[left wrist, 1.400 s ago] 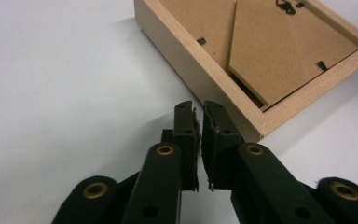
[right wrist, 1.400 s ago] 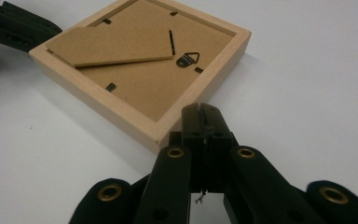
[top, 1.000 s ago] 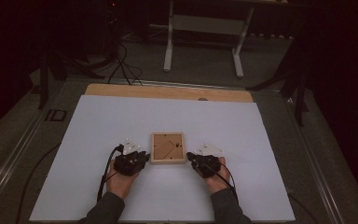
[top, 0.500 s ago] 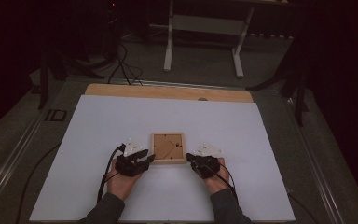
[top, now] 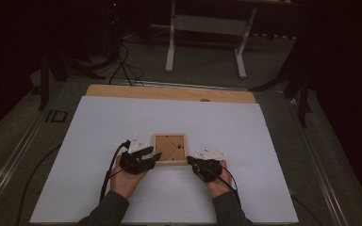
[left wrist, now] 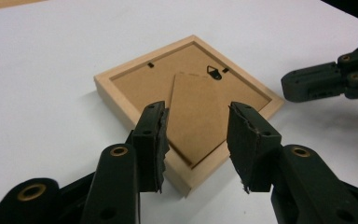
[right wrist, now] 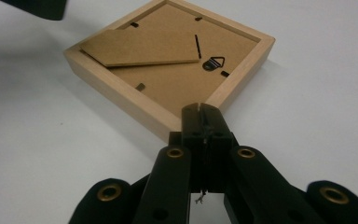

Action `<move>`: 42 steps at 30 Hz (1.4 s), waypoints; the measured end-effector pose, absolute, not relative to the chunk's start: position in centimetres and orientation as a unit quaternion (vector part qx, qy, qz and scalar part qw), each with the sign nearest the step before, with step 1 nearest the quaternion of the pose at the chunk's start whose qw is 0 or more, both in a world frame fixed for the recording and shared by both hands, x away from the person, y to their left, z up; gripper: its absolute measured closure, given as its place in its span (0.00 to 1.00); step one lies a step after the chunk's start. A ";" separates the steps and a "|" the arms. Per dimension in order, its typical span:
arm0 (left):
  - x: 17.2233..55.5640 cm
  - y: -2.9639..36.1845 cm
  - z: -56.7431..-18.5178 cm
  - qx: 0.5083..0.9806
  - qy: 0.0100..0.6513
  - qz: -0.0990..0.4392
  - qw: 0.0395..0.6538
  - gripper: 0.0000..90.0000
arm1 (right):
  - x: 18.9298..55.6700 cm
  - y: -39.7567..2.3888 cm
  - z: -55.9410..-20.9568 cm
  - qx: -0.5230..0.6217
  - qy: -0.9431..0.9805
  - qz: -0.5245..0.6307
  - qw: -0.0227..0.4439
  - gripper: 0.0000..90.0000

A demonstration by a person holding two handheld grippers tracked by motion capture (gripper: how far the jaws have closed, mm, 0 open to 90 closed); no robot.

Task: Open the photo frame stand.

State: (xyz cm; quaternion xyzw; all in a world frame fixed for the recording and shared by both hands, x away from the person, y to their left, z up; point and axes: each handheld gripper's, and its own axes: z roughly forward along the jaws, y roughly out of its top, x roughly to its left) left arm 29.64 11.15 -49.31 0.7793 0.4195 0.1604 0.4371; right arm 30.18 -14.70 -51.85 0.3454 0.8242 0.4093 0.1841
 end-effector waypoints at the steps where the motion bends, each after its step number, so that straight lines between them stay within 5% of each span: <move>1: 29.8 11.0 -49.2 0.781 0.418 0.158 0.435 0.63 | 30.1 -14.7 -51.8 0.345 0.824 0.411 0.184 0.99; 16: 31.7 9.7 -50.0 0.804 0.417 0.144 0.398 0.60 | 30.1 -14.4 -52.0 0.342 0.823 0.417 0.180 0.99; 26: 32.1 8.4 -50.4 0.822 0.404 0.157 0.371 0.49 | 30.3 -14.5 -52.0 0.340 0.822 0.421 0.176 0.99; 42: 32.5 7.6 -51.0 0.829 0.408 0.163 0.347 0.52 | 30.3 -14.4 -52.1 0.338 0.823 0.421 0.177 0.99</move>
